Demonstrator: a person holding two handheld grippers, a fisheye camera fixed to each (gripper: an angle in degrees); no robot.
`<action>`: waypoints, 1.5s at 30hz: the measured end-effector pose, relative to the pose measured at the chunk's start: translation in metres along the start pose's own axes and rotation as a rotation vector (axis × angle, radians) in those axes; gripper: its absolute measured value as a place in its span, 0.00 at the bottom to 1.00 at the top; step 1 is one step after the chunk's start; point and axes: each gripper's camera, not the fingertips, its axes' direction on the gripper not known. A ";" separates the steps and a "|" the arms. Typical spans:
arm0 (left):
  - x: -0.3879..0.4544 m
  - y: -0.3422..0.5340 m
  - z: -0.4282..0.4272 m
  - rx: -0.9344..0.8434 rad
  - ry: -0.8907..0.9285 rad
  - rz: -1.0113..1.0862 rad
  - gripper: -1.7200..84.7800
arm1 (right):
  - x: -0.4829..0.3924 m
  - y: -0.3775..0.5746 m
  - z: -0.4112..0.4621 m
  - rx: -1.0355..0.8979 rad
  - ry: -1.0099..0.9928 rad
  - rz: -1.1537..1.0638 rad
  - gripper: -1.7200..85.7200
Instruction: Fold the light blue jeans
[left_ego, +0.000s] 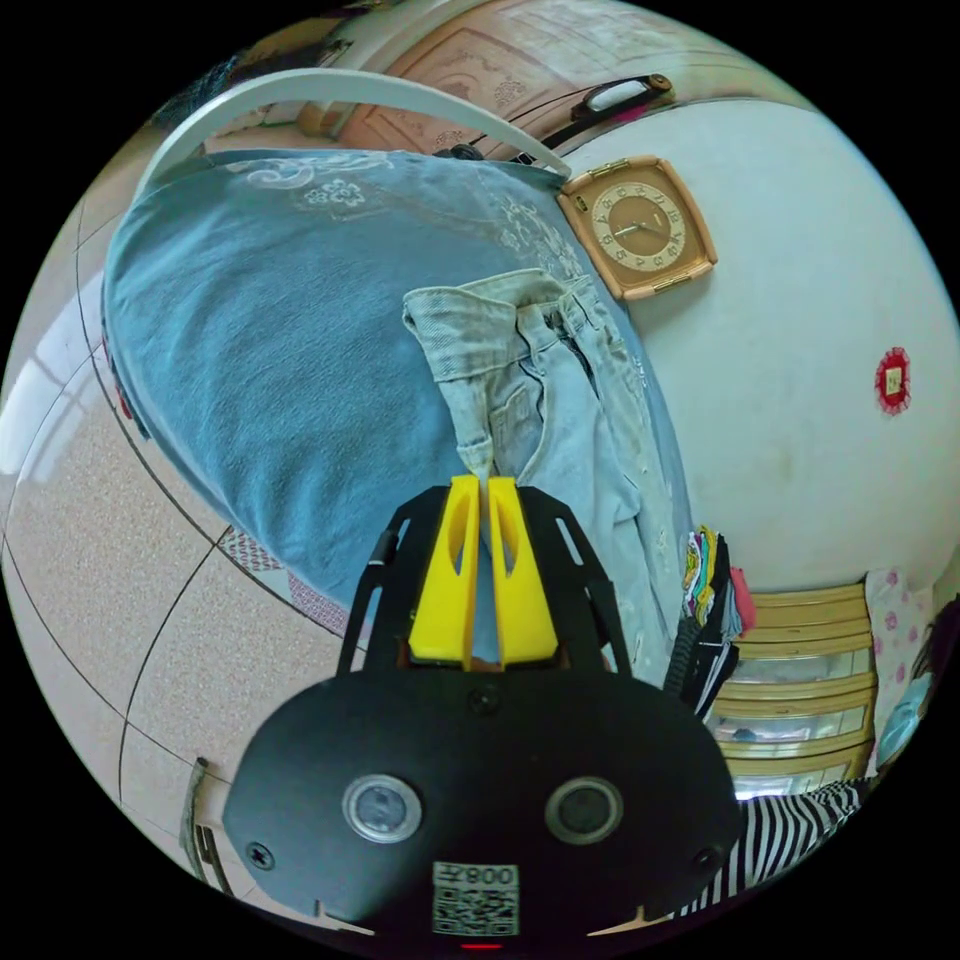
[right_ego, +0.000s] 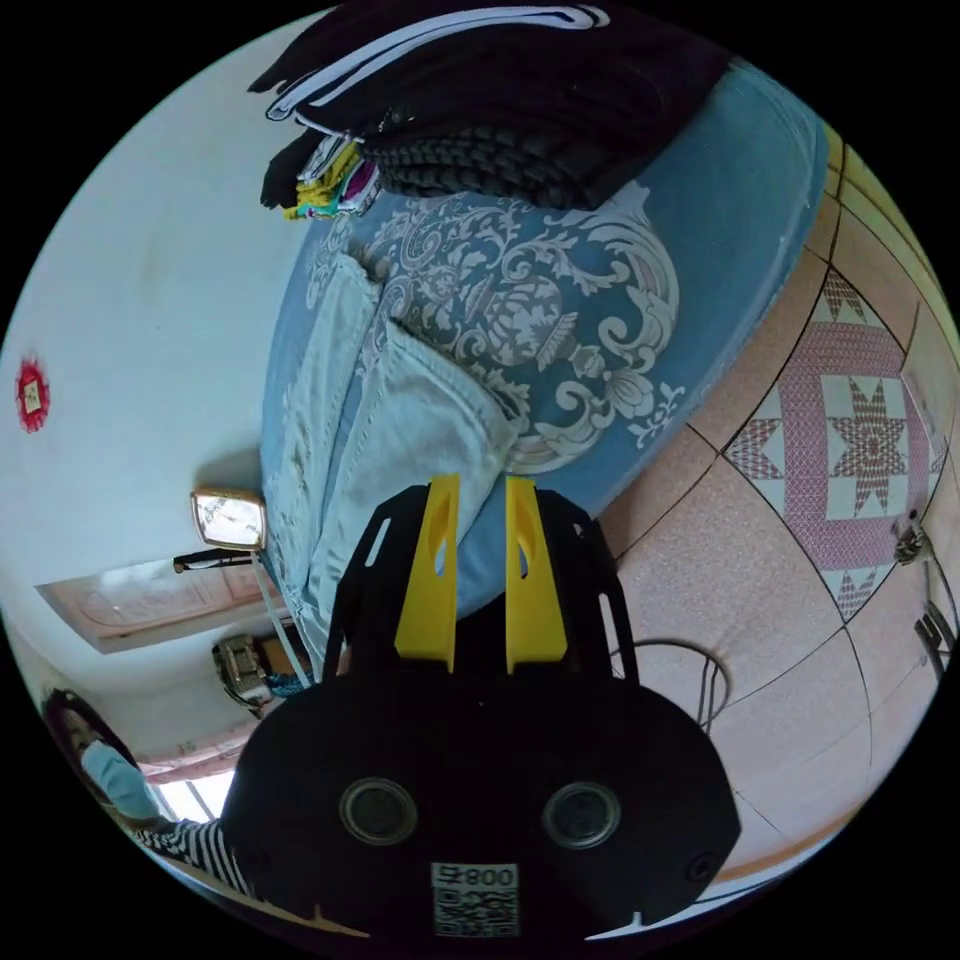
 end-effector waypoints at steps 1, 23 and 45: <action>0.009 -0.001 0.001 0.001 -0.010 0.002 0.04 | 0.005 -0.005 -0.008 -0.005 0.021 0.017 0.07; 0.182 -0.009 0.012 0.085 -0.210 -0.035 0.06 | 0.019 -0.044 -0.125 -0.019 0.069 -0.062 0.03; 0.653 -0.266 0.299 -0.299 -0.435 0.960 0.15 | -0.463 -0.073 0.164 -0.458 0.250 -1.384 0.12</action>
